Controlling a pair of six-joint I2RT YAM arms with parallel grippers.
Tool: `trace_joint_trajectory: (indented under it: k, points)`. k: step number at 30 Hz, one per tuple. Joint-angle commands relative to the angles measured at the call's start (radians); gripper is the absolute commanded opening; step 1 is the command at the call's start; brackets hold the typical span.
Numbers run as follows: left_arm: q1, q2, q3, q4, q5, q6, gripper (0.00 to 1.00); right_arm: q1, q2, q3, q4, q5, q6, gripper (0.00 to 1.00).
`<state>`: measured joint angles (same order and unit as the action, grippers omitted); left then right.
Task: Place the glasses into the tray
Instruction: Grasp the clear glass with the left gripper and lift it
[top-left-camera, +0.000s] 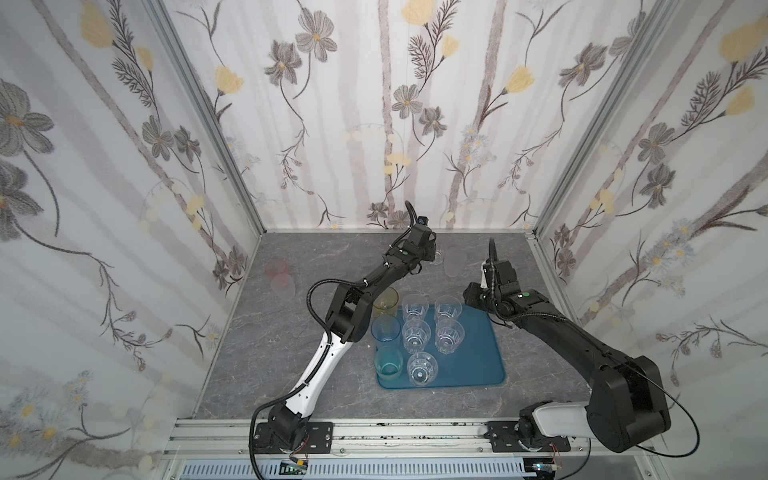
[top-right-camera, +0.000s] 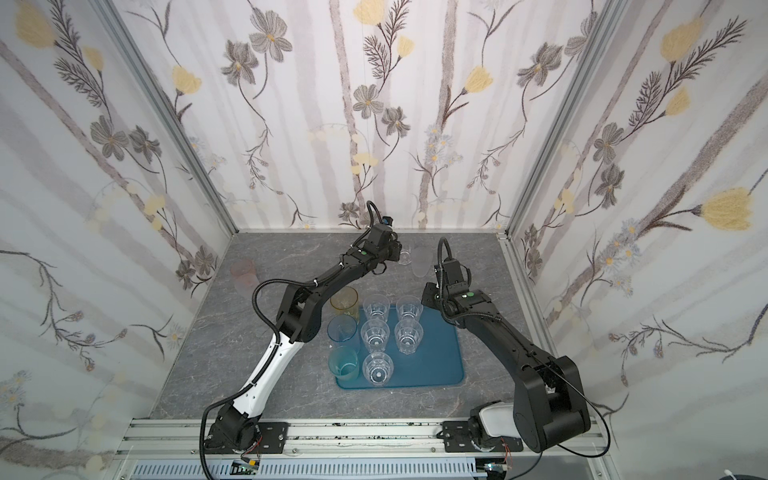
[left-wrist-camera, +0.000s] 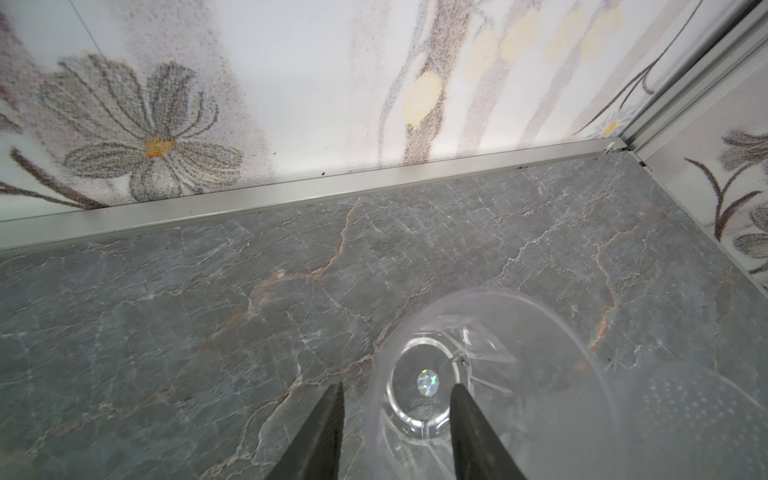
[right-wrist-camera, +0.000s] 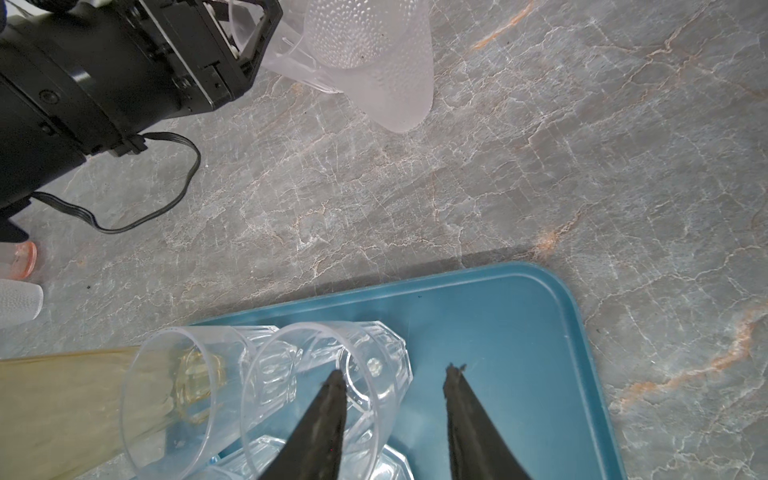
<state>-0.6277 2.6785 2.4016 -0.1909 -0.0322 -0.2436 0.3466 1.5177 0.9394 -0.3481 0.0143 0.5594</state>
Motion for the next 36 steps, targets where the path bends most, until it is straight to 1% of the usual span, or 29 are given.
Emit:
trace_joint_trajectory:
  k: [1, 5, 7, 10, 14, 16, 19, 22, 25, 30, 33, 36]
  points:
    - [0.005, -0.02, -0.032, -0.001, 0.005, -0.003, 0.39, 0.006, 0.008, 0.015, 0.035, 0.04, -0.006, 0.41]
    - [0.012, -0.04, -0.082, -0.001, 0.019, -0.009, 0.34, 0.012, 0.022, 0.018, 0.032, 0.062, -0.009, 0.41]
    - [0.011, -0.042, -0.087, -0.001, 0.034, -0.015, 0.29, 0.019, 0.027, 0.018, 0.032, 0.064, -0.008, 0.41]
    - [0.01, -0.042, -0.085, -0.001, 0.042, -0.036, 0.21, 0.028, 0.029, 0.012, 0.039, 0.066, -0.005, 0.41]
    - [0.006, -0.049, -0.092, -0.001, 0.052, -0.045, 0.07, 0.04, 0.036, 0.006, 0.043, 0.067, 0.004, 0.41]
    - [0.005, -0.064, -0.107, -0.001, 0.046, -0.042, 0.06, 0.044, 0.035, 0.004, 0.041, 0.072, 0.004, 0.41]
    - [0.005, -0.125, -0.153, -0.001, 0.001, -0.043, 0.01, 0.046, 0.032, 0.003, 0.037, 0.099, 0.004, 0.41]
    - [0.005, -0.215, -0.222, -0.001, -0.06, -0.045, 0.0, 0.046, 0.02, 0.021, 0.018, 0.111, 0.0, 0.41]
    - [0.006, -0.322, -0.326, 0.0, -0.122, -0.069, 0.0, 0.05, -0.018, 0.05, -0.004, 0.13, 0.0, 0.41]
    - [-0.015, -0.501, -0.508, 0.002, -0.11, -0.111, 0.0, 0.123, -0.11, 0.109, -0.002, 0.207, -0.009, 0.41]
    - [-0.049, -0.586, -0.592, 0.002, -0.138, -0.12, 0.0, 0.182, -0.117, 0.168, -0.013, 0.264, -0.014, 0.43]
    - [-0.072, -0.656, -0.663, 0.004, -0.125, -0.151, 0.0, 0.233, -0.096, 0.231, -0.032, 0.307, -0.026, 0.44]
